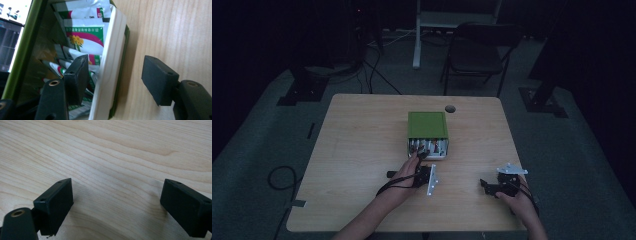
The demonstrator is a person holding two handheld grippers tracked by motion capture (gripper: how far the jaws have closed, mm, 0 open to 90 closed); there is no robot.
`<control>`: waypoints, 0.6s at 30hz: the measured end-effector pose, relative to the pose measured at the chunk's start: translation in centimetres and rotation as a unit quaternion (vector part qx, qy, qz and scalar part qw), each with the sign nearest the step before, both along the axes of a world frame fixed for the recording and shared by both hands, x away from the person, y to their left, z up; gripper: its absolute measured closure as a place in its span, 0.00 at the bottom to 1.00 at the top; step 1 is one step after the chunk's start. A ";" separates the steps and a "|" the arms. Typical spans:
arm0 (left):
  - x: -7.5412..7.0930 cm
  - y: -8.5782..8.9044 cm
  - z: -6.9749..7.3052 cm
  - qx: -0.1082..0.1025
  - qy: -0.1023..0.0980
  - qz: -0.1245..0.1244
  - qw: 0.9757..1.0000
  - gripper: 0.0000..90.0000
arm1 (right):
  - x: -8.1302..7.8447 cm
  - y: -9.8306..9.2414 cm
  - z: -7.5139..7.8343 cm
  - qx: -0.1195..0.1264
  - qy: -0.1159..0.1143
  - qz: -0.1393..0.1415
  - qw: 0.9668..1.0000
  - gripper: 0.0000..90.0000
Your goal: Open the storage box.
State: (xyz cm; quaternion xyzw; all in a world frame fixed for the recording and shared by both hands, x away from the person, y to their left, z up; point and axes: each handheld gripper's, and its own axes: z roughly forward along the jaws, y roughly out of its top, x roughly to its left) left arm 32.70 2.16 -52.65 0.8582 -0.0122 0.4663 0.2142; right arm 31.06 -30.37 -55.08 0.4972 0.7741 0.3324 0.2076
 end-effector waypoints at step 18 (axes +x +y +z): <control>0.7 -1.4 -0.5 0.064 -0.048 0.006 0.997 0.67 | 0.0 0.0 0.0 0.000 0.000 0.000 1.000 0.12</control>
